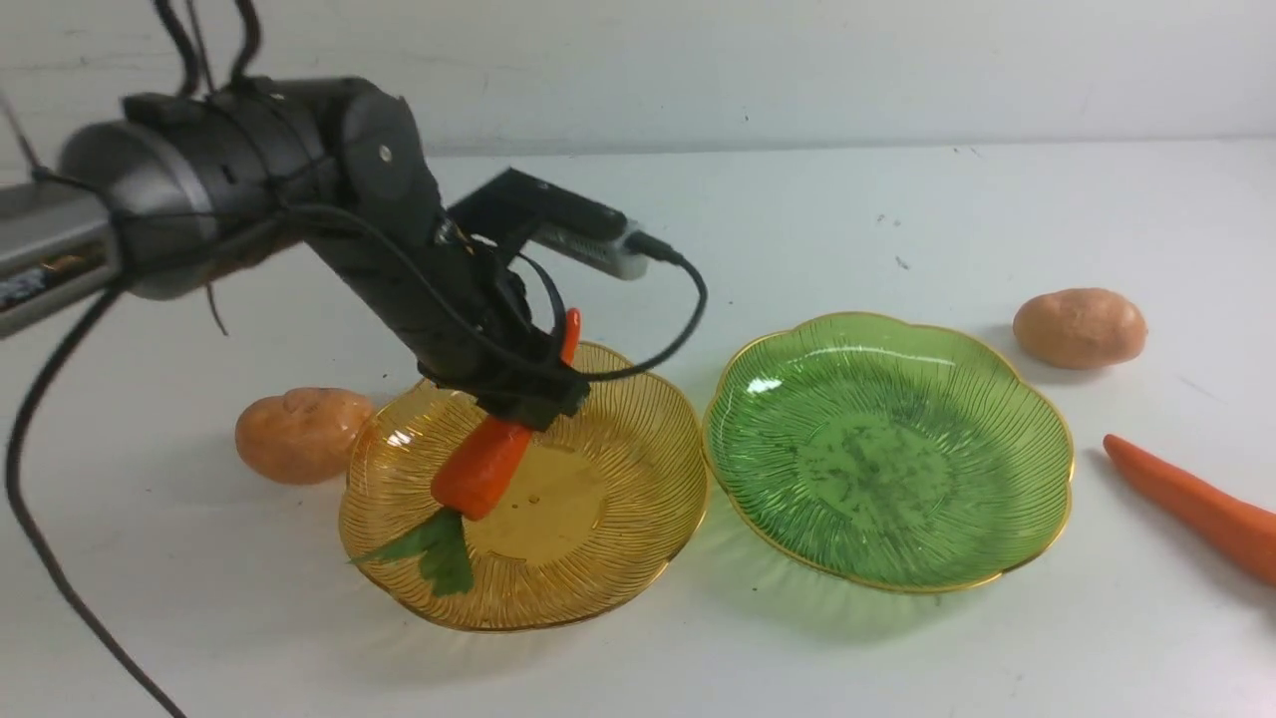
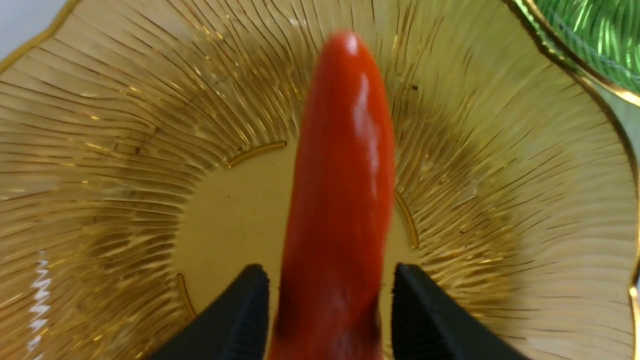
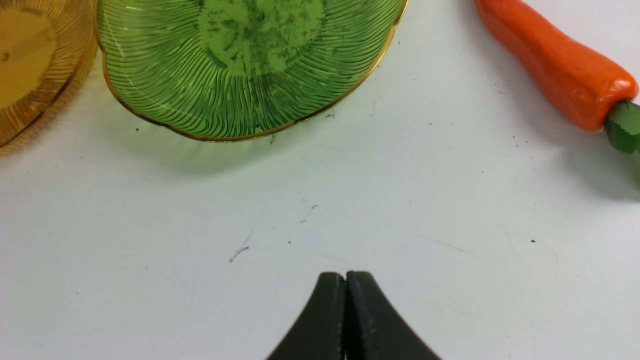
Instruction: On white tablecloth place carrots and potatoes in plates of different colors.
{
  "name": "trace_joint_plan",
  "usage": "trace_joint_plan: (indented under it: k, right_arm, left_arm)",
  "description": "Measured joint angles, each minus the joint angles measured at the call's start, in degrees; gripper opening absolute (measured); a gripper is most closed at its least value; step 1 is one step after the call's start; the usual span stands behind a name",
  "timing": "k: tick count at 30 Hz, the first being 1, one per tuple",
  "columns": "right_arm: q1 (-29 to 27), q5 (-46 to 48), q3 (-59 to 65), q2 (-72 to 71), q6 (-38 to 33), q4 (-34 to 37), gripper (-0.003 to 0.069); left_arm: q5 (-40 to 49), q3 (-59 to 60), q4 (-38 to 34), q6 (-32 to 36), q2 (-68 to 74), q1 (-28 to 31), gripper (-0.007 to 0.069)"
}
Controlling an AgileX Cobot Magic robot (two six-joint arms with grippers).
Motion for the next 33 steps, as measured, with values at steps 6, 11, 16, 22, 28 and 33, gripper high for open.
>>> trace_joint_plan:
  k: [6,11,16,22,28,33]
  right_arm:
    - [0.0,0.0,0.0,0.0,0.0,0.0,-0.0015]
    - [0.0,-0.26,0.0,0.0,0.0,0.0,-0.0015]
    - [0.0,-0.43,0.0,0.05,0.0,0.0,-0.0015]
    - [0.0,-0.43,0.84,0.07,0.0,0.0,-0.0013]
    - [0.0,-1.61,2.05,0.07,-0.74,0.0,-0.0014]
    - [0.0,-1.79,2.05,0.07,-0.84,0.0,-0.0014]
  left_arm:
    - [2.53,-0.82,0.13,0.0,0.34,0.0,0.0521]
    - [7.95,-4.97,1.5,-0.84,-0.5,0.0,0.0595]
    - [19.98,-13.99,12.76,-5.01,-4.31,0.64,0.0358]
    - [21.53,-6.02,16.68,-3.69,-9.2,10.77,0.0015]
    - [21.54,-2.12,13.61,-0.53,-7.59,23.02,0.005]
    - [16.81,-2.12,8.34,6.65,-5.55,23.36,0.0299]
